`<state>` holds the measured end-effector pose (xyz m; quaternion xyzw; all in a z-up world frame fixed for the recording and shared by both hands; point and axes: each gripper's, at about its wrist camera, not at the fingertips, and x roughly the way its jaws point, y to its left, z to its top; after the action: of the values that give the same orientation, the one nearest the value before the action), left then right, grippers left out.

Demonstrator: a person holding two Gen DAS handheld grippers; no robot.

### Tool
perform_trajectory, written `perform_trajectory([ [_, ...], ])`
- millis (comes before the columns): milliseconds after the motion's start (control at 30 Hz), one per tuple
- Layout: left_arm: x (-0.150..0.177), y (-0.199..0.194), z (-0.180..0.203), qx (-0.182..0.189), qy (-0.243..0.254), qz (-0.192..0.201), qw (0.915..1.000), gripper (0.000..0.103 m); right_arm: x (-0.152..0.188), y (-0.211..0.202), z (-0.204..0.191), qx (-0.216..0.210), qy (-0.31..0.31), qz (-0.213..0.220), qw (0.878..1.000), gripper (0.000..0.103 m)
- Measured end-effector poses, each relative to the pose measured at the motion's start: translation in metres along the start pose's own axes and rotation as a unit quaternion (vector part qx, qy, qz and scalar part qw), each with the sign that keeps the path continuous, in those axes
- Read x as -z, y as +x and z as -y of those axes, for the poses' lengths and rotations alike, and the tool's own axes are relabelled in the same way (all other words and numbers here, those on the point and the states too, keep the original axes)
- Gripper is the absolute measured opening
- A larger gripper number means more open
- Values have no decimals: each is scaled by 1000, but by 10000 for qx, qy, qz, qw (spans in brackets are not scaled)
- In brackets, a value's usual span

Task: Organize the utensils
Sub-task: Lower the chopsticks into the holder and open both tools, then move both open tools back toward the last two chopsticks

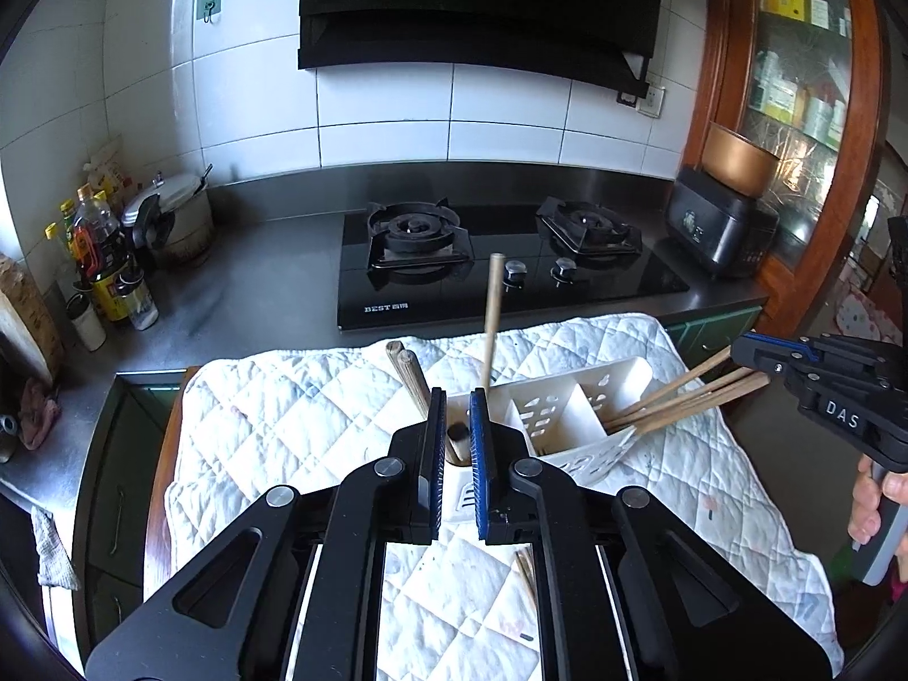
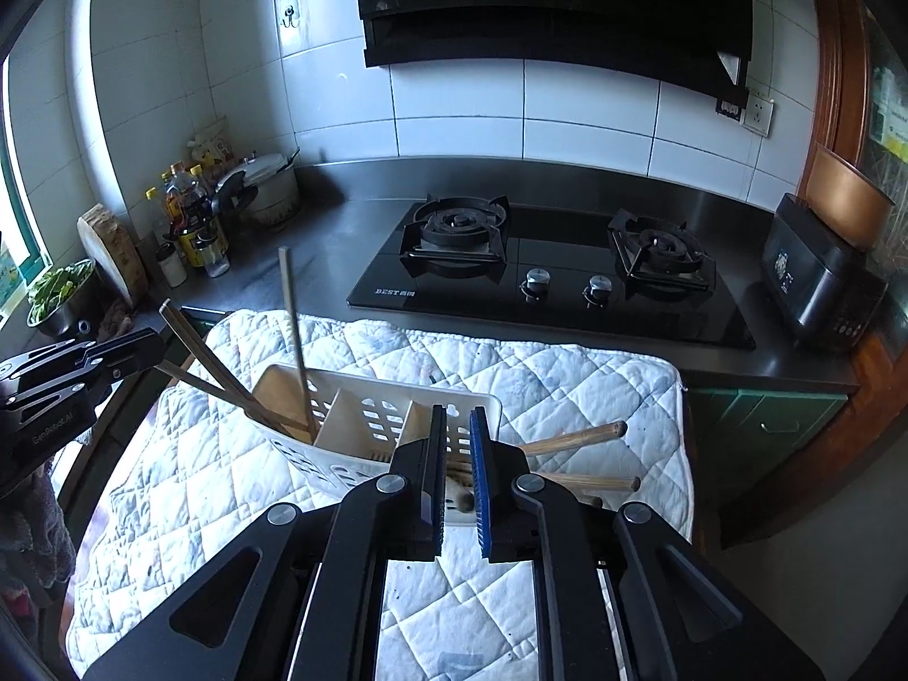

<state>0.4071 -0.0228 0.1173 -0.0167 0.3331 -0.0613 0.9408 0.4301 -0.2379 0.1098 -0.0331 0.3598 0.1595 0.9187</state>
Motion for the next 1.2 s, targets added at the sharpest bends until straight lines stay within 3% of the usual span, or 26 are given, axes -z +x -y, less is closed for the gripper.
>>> perform_trajectory([
  [33,0,-2,0,37,-2,21,10000,8,0,-3,-1,19,-6,54,10000,24],
  [133,0,-11,2,27,25,112,9999,11,1,-15,-1,63,-18,177,9998,26],
  [167,0,-16,2,28,15,149,9999,14,2,-19,-2,70,-7,210,9998,29],
  [233,3,-28,3,50,16,267,9996,32,7,-30,-3,56,-12,300,9995,35],
  [367,14,-56,3,104,15,489,9987,35,27,-52,-9,-24,-22,427,9991,41],
  [567,48,-98,-3,157,-134,745,9970,52,72,-72,-30,-11,-186,428,9989,48],
  [933,139,-143,-22,109,-443,873,9951,67,178,-63,-75,-299,-176,49,9994,48],
  [1200,200,-153,-45,-77,-825,707,9941,74,234,-34,-97,-703,220,-356,9966,46],
])
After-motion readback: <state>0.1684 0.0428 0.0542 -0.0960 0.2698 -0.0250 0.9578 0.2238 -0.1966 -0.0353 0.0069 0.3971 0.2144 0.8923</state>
